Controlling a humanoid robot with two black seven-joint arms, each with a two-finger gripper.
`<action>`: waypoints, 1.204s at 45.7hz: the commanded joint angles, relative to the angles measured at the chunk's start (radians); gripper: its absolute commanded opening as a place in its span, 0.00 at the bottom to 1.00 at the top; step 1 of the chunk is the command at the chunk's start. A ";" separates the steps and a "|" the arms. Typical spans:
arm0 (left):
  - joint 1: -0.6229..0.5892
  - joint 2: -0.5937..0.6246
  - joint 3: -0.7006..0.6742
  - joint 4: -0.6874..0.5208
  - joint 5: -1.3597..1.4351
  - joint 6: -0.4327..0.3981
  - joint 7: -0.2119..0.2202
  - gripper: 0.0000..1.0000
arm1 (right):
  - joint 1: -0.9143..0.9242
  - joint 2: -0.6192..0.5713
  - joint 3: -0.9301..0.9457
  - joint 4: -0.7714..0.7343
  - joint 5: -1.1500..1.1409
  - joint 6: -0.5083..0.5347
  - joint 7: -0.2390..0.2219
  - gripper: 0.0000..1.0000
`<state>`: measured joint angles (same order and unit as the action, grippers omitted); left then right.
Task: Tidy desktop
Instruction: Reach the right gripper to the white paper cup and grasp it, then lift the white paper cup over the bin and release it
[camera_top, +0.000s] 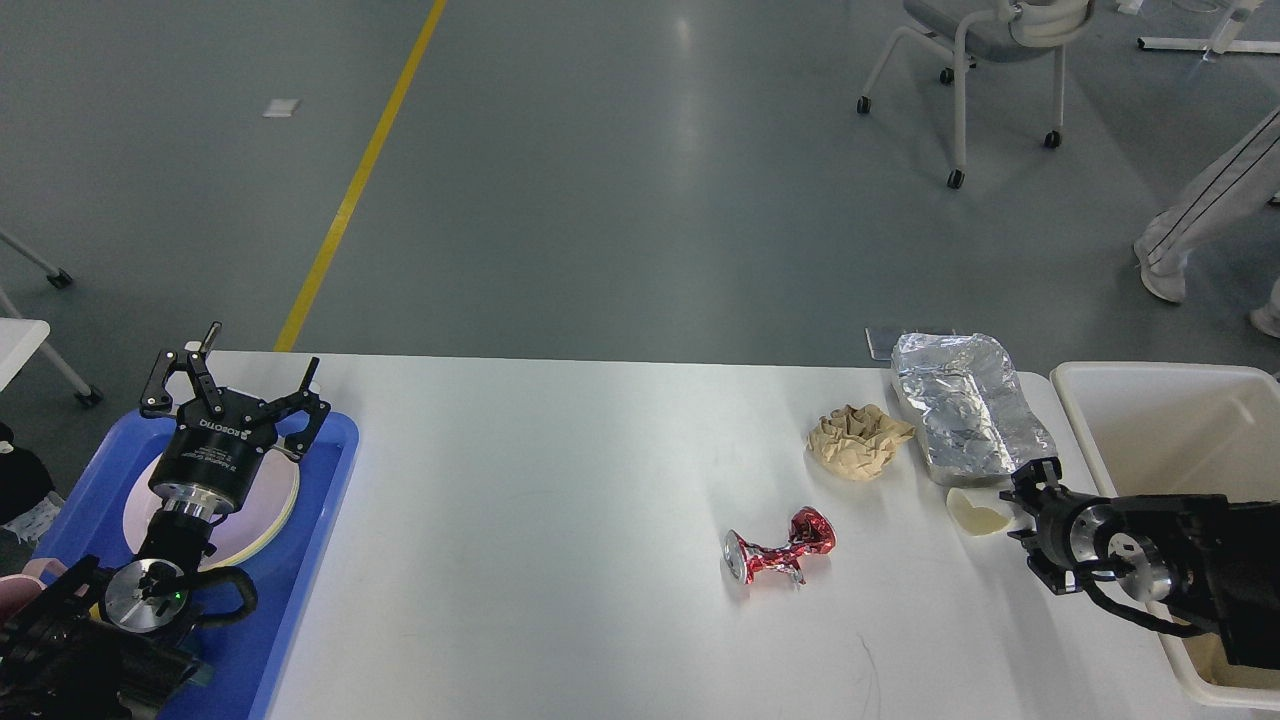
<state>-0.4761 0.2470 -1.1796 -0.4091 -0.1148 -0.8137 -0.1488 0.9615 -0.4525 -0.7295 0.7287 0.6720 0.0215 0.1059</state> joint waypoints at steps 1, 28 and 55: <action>0.001 0.000 0.000 0.000 0.000 -0.001 0.000 0.98 | -0.003 -0.002 -0.002 0.005 -0.002 0.005 0.000 0.00; -0.001 0.000 0.000 0.000 0.000 0.001 0.000 0.98 | 0.112 -0.192 -0.120 0.051 -0.245 0.144 -0.020 0.00; 0.001 0.000 0.000 0.000 0.000 -0.001 0.000 0.98 | 0.896 -0.201 -0.185 0.481 -0.801 0.474 -0.020 0.00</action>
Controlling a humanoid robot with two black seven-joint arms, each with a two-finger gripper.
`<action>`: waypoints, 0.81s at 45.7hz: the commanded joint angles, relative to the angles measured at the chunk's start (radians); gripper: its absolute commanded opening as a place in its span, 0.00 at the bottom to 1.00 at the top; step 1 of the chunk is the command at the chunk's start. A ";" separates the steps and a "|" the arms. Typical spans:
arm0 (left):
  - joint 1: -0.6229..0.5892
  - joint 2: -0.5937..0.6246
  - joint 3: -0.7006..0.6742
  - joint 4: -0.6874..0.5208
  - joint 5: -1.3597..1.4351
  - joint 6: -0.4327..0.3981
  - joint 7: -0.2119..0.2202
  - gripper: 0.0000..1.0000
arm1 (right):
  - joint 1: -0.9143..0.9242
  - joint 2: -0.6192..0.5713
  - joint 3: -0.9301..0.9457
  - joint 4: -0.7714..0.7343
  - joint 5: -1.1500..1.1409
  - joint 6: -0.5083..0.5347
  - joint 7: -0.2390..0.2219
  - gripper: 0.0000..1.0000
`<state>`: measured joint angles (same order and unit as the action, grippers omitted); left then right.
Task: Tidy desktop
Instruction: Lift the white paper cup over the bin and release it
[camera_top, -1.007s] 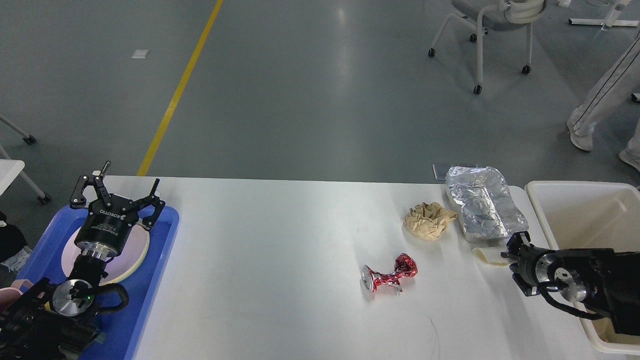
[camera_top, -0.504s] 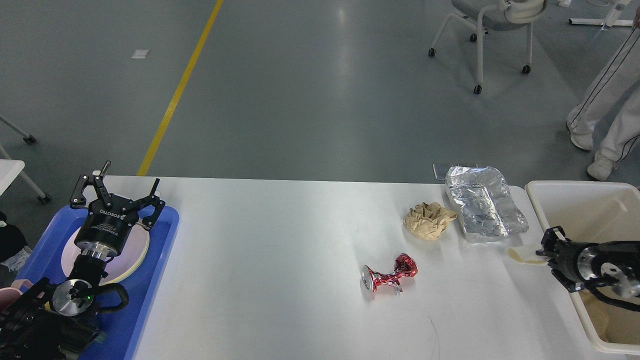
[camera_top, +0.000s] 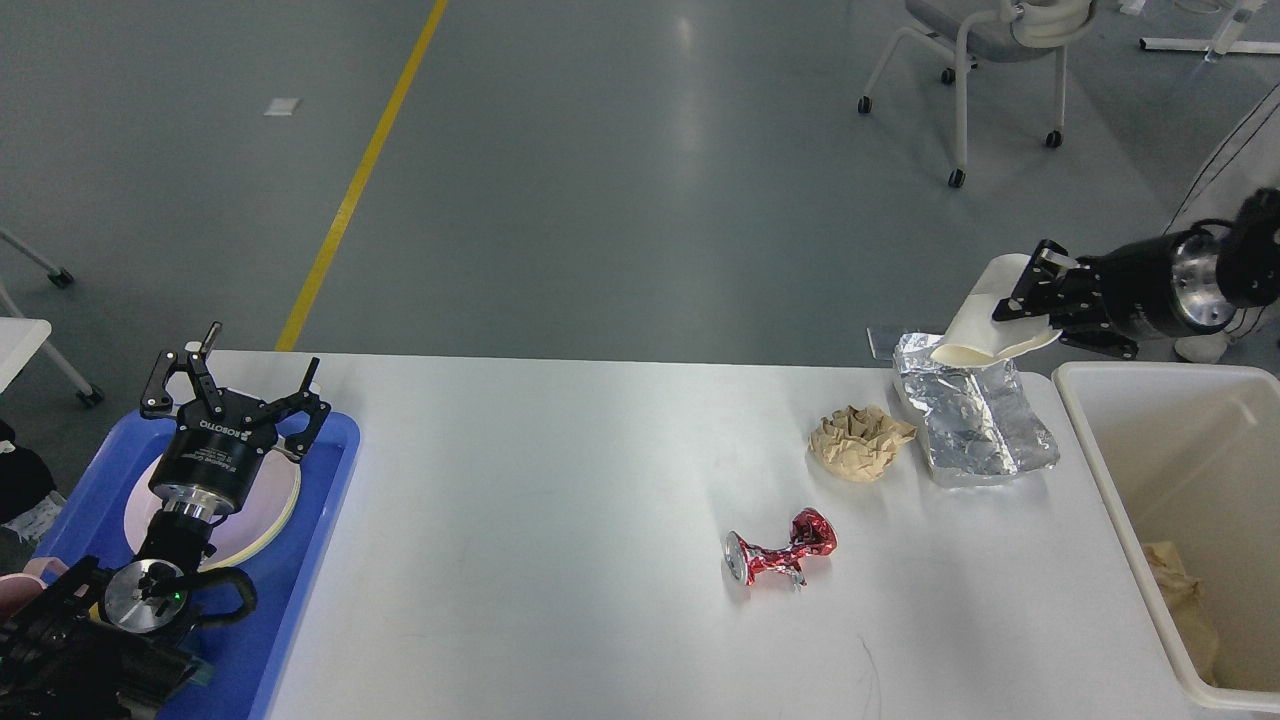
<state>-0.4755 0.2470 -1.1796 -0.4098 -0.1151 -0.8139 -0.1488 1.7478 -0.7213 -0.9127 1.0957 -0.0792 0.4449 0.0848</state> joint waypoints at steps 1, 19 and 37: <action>-0.002 0.000 0.000 0.000 0.000 -0.001 0.000 0.98 | 0.120 0.089 -0.005 0.142 -0.053 0.055 0.001 0.00; 0.000 0.000 0.000 0.000 0.000 -0.001 0.000 0.98 | 0.237 0.392 -0.092 0.276 -0.053 0.049 0.012 0.00; 0.000 0.000 0.000 0.000 0.000 -0.001 0.000 0.98 | 0.075 0.152 -0.104 0.136 -0.054 0.037 0.007 0.00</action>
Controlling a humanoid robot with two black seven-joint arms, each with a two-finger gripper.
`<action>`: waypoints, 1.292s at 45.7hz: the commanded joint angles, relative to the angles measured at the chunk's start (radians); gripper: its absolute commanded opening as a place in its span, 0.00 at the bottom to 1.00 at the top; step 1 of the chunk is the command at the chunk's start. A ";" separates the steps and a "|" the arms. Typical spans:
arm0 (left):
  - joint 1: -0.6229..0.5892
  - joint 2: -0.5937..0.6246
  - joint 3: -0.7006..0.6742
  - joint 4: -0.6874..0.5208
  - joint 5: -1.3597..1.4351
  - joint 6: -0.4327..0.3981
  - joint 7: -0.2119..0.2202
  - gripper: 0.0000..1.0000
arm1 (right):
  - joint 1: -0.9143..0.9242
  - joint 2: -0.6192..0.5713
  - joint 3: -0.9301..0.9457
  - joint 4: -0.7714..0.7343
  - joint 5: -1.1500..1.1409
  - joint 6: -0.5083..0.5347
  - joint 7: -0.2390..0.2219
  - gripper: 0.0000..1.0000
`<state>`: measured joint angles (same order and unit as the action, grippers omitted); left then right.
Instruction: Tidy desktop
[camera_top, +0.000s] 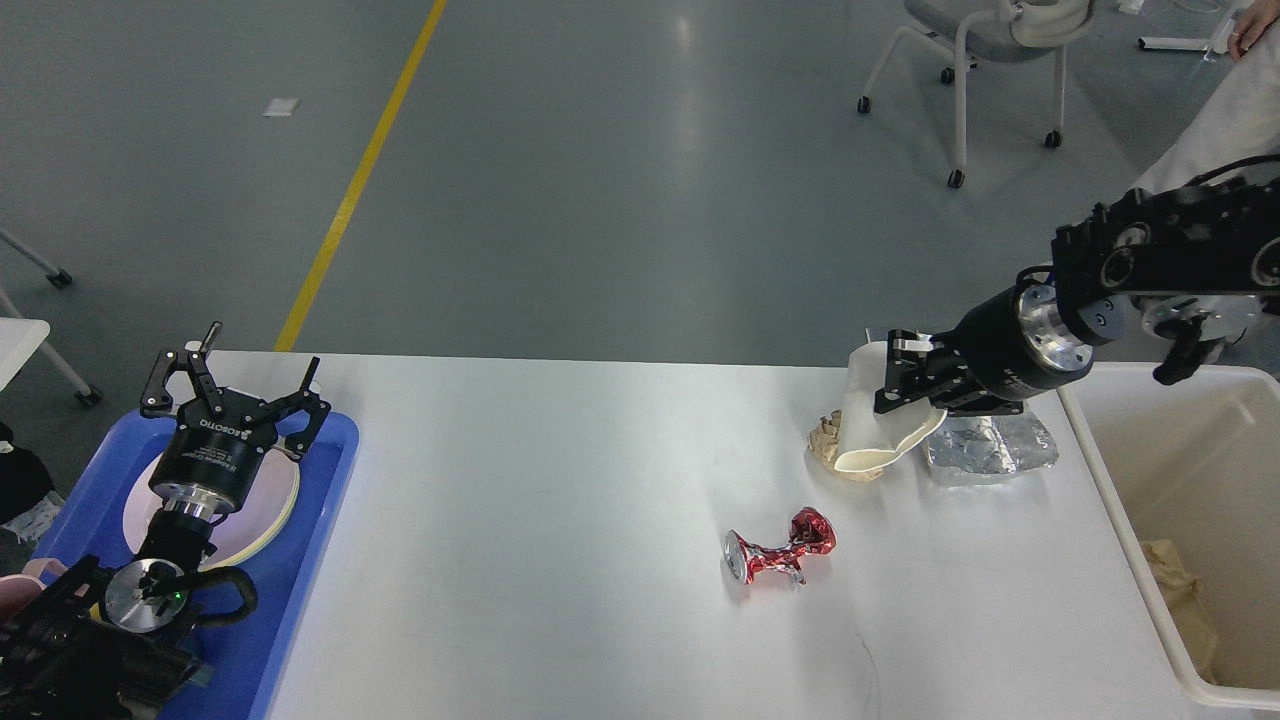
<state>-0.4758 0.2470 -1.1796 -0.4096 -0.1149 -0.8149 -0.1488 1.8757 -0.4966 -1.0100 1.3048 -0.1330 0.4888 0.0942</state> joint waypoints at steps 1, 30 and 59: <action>0.000 0.000 0.000 0.000 0.000 0.000 0.000 0.98 | -0.069 -0.085 -0.010 -0.099 0.000 -0.012 -0.002 0.00; 0.000 0.000 0.000 0.002 0.000 0.000 0.000 0.98 | -0.917 -0.076 0.036 -0.927 0.067 -0.446 -0.007 0.00; 0.000 0.000 0.000 0.002 0.000 0.002 0.000 0.98 | -1.261 0.092 0.088 -1.352 0.316 -0.518 -0.013 0.00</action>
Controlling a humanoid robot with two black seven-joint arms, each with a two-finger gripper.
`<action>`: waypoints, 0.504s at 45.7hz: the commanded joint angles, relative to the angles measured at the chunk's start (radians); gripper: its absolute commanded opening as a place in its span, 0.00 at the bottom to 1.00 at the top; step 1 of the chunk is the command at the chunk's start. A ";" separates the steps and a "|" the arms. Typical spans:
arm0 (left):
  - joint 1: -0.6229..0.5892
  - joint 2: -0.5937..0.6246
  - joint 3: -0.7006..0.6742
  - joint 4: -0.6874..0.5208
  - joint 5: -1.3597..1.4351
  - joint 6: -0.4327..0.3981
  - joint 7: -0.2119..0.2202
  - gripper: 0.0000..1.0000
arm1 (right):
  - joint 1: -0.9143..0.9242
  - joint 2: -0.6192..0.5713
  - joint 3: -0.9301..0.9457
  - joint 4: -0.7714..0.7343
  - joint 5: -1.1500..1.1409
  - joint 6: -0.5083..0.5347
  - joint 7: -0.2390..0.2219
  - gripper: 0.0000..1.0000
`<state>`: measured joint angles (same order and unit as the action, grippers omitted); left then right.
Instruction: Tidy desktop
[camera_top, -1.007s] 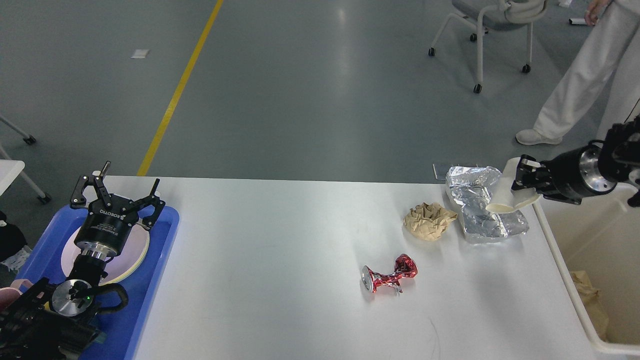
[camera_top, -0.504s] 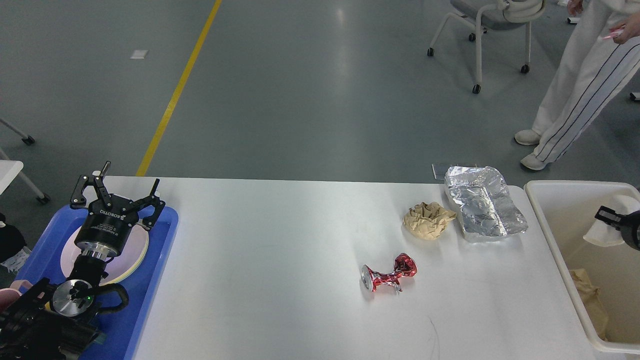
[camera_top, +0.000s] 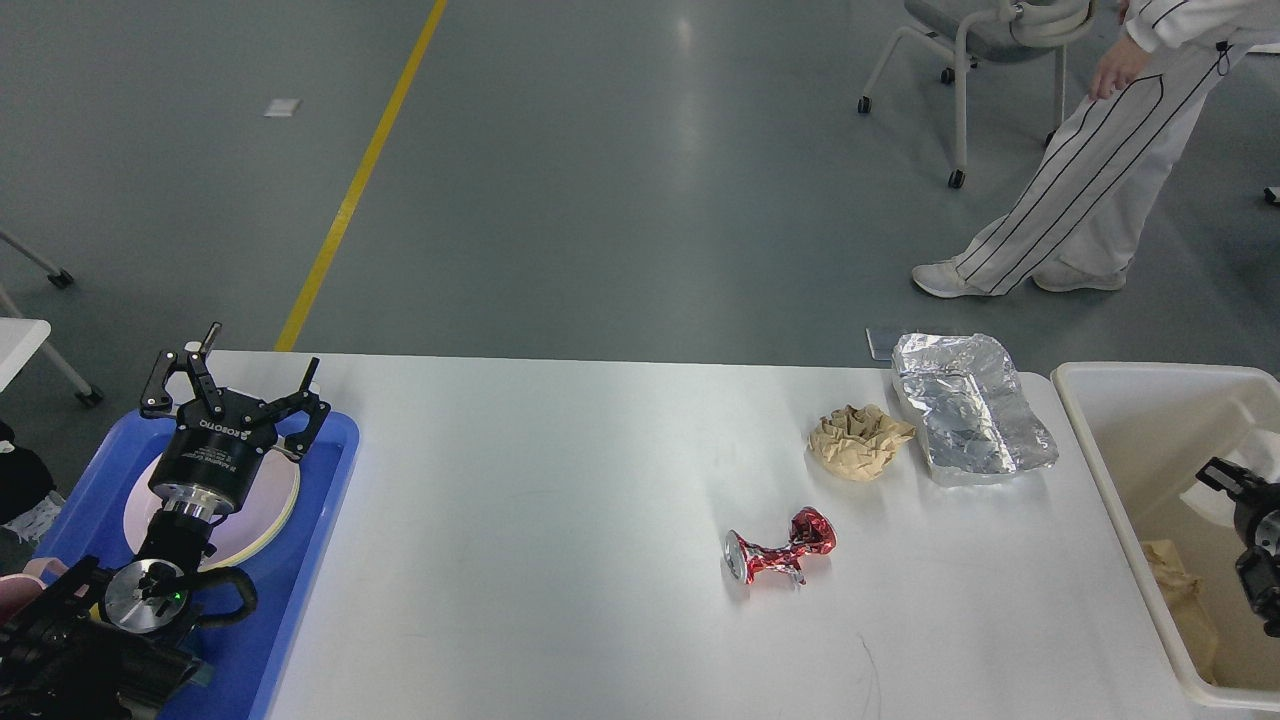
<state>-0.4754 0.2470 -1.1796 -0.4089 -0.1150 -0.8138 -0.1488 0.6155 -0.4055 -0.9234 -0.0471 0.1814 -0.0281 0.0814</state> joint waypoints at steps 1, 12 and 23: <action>0.000 0.000 0.000 -0.001 0.000 -0.001 0.000 0.98 | 0.000 0.001 0.001 0.000 0.001 -0.001 0.000 0.00; 0.000 0.000 0.000 -0.001 0.000 -0.001 0.000 0.98 | -0.006 0.004 0.005 0.004 0.001 0.017 0.001 1.00; 0.000 0.000 0.000 -0.001 0.000 0.001 0.000 0.98 | -0.006 0.008 0.009 0.009 0.000 0.016 0.001 1.00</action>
<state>-0.4755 0.2470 -1.1796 -0.4089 -0.1150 -0.8138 -0.1488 0.6091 -0.3978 -0.9158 -0.0429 0.1815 -0.0110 0.0827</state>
